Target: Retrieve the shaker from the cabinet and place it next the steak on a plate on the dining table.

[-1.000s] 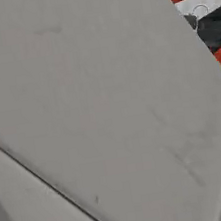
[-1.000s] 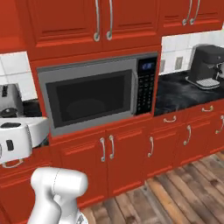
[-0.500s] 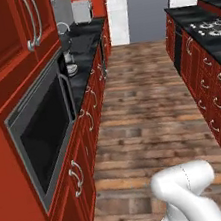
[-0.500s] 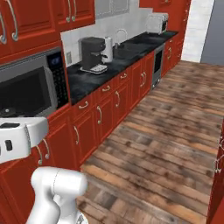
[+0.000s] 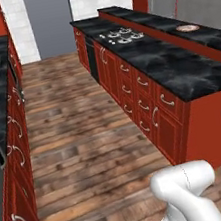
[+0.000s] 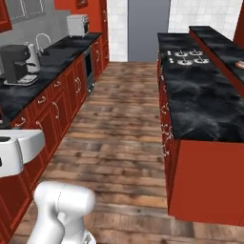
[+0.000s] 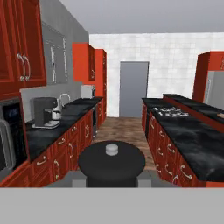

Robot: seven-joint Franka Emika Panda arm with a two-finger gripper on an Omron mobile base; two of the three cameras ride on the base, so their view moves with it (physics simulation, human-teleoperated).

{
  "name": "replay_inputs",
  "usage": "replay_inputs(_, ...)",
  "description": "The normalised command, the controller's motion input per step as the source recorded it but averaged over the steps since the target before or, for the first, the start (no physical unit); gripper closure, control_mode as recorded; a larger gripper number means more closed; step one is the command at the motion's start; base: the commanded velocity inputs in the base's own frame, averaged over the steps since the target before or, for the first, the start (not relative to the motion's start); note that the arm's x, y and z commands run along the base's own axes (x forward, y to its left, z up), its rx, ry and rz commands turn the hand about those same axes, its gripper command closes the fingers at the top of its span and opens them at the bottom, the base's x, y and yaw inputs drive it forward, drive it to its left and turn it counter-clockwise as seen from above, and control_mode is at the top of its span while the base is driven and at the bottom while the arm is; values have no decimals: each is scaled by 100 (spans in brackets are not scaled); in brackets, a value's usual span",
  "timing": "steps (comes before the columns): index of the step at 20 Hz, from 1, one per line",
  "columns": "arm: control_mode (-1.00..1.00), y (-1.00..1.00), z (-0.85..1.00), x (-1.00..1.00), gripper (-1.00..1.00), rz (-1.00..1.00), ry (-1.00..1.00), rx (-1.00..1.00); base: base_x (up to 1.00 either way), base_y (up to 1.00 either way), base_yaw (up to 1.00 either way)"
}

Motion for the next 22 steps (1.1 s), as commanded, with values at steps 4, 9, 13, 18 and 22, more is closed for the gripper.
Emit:
replay_inputs(4, 100, 0, 0, 0, 100, 0, 0, 0, 10, -66, -27)
replay_inputs(9, 100, 0, 0, 0, 100, 0, 0, 0, -31, -100, 12)
replay_inputs(13, 100, 0, 0, 0, 100, 0, 0, 0, -37, -100, 23)
replay_inputs(18, 100, 0, 0, 0, 100, 0, 0, 0, -14, -100, 20)
replay_inputs(22, 100, 0, 0, 0, 100, 0, 0, 0, -8, -100, 18)
